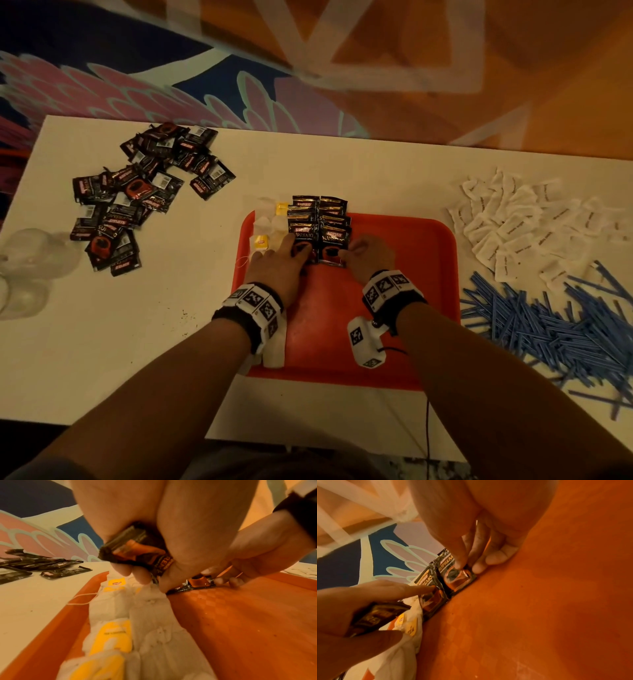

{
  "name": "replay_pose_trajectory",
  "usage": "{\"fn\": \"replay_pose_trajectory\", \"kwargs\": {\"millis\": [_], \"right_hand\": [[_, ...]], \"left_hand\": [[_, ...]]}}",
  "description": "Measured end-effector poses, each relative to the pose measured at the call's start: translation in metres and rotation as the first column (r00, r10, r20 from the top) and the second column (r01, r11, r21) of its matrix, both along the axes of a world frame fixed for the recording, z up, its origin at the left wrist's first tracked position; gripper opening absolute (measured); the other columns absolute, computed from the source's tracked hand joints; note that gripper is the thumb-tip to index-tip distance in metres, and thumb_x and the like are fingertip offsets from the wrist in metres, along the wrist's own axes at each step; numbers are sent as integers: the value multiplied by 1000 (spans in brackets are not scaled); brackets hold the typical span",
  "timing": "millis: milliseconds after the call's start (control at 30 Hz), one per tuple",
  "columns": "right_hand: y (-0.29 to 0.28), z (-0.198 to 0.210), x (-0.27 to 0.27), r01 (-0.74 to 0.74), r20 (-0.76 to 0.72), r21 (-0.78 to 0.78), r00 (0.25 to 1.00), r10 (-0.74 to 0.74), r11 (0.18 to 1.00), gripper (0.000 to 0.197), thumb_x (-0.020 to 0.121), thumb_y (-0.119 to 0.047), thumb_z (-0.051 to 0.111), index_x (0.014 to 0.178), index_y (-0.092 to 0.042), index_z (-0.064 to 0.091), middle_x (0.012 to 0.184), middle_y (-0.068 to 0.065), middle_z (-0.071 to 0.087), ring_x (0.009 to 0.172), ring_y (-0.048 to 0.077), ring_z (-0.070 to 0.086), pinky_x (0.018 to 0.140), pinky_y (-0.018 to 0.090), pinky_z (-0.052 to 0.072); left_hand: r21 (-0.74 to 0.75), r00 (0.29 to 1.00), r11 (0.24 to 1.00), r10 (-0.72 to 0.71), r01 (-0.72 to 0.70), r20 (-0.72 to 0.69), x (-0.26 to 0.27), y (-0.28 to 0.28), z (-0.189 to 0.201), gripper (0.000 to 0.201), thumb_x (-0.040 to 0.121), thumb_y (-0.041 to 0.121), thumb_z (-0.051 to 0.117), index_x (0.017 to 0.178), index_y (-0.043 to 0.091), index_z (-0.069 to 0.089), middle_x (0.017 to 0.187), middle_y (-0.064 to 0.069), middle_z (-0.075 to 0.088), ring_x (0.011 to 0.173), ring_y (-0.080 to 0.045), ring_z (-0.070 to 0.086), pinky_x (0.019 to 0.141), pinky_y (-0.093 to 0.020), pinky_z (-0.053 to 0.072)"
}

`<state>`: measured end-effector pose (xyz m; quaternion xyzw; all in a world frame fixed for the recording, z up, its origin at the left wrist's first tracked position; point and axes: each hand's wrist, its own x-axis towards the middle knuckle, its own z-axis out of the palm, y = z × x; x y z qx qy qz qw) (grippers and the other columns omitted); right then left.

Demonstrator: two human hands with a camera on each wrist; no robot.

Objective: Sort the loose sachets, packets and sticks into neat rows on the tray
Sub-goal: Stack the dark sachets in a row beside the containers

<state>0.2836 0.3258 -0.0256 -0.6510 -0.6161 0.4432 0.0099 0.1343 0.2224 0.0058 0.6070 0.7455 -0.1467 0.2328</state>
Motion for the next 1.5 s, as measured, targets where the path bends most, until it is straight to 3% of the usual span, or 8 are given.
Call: {"fn": "replay_pose_trajectory", "kwargs": {"millis": [100, 300, 433, 633, 1133, 1267, 1400, 1500], "right_hand": [[-1, -1, -3, 43, -11, 3, 999, -43, 999, 19, 85, -31, 73, 87, -23, 56, 81, -9, 60, 91, 15, 62, 86, 33, 54], [-3, 2, -8, 53, -81, 10, 995, -52, 999, 24, 86, -25, 73, 102, -20, 57, 82, -9, 59, 77, 7, 57, 55, 15, 36], [-3, 3, -10, 69, -112, 36, 992, -65, 997, 29, 88, -20, 71, 113, -18, 57, 87, -9, 60, 83, 9, 57, 63, 16, 41], [-6, 9, -12, 26, -136, 58, 991, -18, 998, 43, 91, -16, 66, 132, -18, 51, 123, 1, 63, 96, 8, 54, 81, 19, 41], [-8, 12, -6, 44, -130, 22, 991, -41, 999, 57, 92, -26, 66, 144, -19, 43, 138, 3, 55, 127, 21, 51, 99, 28, 41], [-9, 15, 0, 56, -100, 31, 994, -53, 998, 57, 92, -29, 66, 143, -21, 43, 134, 1, 55, 113, 15, 52, 88, 25, 39], [-13, 20, 4, 69, -116, 55, 991, -63, 996, 45, 90, -30, 67, 131, -21, 51, 120, -5, 59, 95, 7, 51, 74, 21, 39], [-21, 29, 1, 27, -167, 58, 986, -17, 998, 26, 90, -32, 67, 113, -23, 58, 104, -10, 61, 84, 0, 54, 65, 16, 42]], "left_hand": [[54, 999, 998, 36, -37, 27, -3, -1, -2, 71, 94, 21, 55, 155, 32, 21, 157, -9, 17, 108, -29, 58, 93, -40, 46], [34, 999, 999, 32, -33, 30, -11, 4, -5, 83, 88, 18, 62, 157, 29, 18, 157, -9, 18, 104, -28, 61, 82, -37, 49], [46, 998, 998, 49, -51, 40, -14, 7, -9, 80, 89, 18, 60, 157, 25, 18, 159, -8, 21, 109, -31, 60, 81, -38, 51], [71, 994, 994, 78, -84, 82, -15, 11, -6, 77, 91, 13, 57, 156, 21, 19, 160, -7, 21, 114, -32, 57, 83, -38, 52], [101, 961, 979, 151, -178, 231, -21, 11, -7, 72, 92, 9, 53, 156, 21, 23, 159, -6, 24, 123, -32, 54, 90, -40, 52], [193, 898, 923, 248, -333, 364, -22, 5, -2, 50, 96, 19, 50, 145, 17, 42, 138, -10, 49, 113, -30, 58, 89, -37, 50], [250, 818, 831, 351, -496, 456, -25, 3, 8, 22, 98, 20, 48, 103, 4, 63, 98, -10, 62, 88, -23, 55, 70, -27, 38], [222, 705, 749, 417, -624, 574, -27, 3, 20, 25, 101, 18, 49, 79, 13, 59, 74, -1, 59, 71, -19, 54, 58, -23, 36]]}}
